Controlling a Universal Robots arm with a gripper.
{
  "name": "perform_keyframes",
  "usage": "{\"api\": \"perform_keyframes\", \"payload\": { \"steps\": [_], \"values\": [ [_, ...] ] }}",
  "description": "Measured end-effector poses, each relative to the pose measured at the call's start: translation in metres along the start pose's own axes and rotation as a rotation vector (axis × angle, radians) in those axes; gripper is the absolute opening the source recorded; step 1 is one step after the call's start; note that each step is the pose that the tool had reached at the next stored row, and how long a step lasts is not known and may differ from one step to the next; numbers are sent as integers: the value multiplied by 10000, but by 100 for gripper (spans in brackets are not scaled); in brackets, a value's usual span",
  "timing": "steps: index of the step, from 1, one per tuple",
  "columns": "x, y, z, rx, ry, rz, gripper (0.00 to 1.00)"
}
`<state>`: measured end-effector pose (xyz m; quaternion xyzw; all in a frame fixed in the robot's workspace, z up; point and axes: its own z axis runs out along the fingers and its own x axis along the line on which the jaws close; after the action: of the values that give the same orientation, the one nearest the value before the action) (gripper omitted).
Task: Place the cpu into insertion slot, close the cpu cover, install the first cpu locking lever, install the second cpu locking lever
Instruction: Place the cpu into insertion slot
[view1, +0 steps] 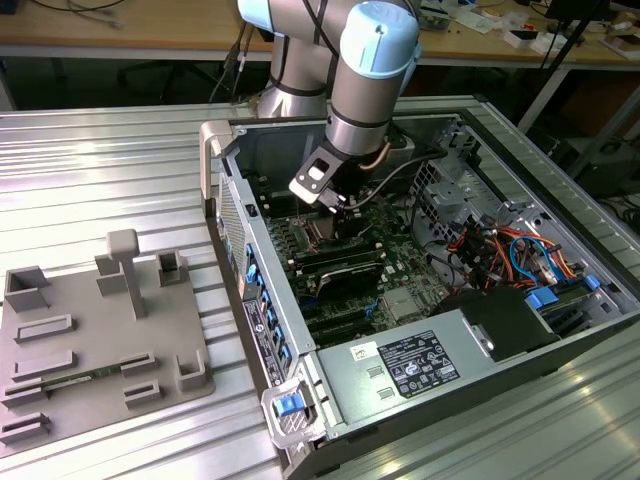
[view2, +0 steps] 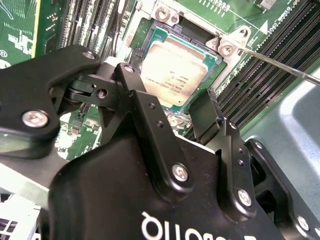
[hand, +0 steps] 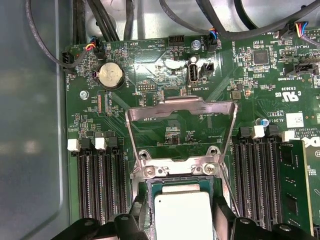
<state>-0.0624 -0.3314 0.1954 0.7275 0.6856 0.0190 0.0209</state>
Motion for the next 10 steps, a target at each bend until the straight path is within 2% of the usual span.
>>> {"api": "perform_keyframes", "payload": {
  "steps": [4, 10],
  "values": [
    [1, 8, 1, 0, -14, 267, 63],
    [1, 9, 1, 0, -12, 229, 63]
  ]
}}
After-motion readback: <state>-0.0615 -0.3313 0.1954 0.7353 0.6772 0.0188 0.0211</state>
